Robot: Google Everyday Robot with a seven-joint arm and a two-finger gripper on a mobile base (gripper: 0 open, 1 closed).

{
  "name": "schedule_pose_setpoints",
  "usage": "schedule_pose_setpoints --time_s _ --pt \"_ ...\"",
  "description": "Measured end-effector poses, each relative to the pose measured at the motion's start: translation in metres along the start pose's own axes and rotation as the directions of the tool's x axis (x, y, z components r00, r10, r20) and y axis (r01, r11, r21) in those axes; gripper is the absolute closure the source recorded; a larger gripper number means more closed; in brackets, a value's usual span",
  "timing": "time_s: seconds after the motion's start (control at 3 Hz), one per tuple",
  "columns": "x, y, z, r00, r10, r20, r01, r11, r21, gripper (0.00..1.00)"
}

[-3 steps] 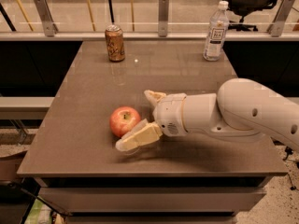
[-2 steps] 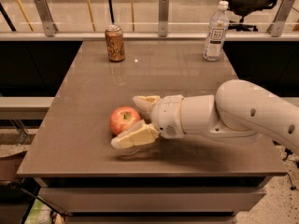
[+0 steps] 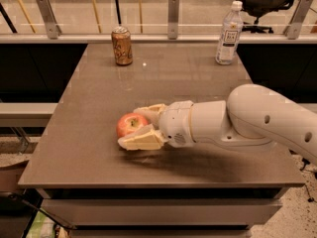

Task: Move apple near orange can

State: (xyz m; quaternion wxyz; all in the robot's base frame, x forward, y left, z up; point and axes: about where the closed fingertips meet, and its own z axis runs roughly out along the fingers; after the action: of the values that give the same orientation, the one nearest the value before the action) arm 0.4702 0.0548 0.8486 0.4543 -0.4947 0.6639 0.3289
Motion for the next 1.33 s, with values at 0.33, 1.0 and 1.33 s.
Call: schedule_pose_setpoints --time_s 0.33,1.0,1.33 --pt "-0.002 0.002 0.001 1.0 -0.004 -0.001 0.004 1.0 -0.002 0.86" --pt "-0.004 0.003 0.002 1.0 -0.009 -0.002 0.009 1.0 -0.005 1.0" --pt "-0.019 -0.012 -0.003 1.0 0.002 -0.006 -0.002 0.9999 0.013 1.0"
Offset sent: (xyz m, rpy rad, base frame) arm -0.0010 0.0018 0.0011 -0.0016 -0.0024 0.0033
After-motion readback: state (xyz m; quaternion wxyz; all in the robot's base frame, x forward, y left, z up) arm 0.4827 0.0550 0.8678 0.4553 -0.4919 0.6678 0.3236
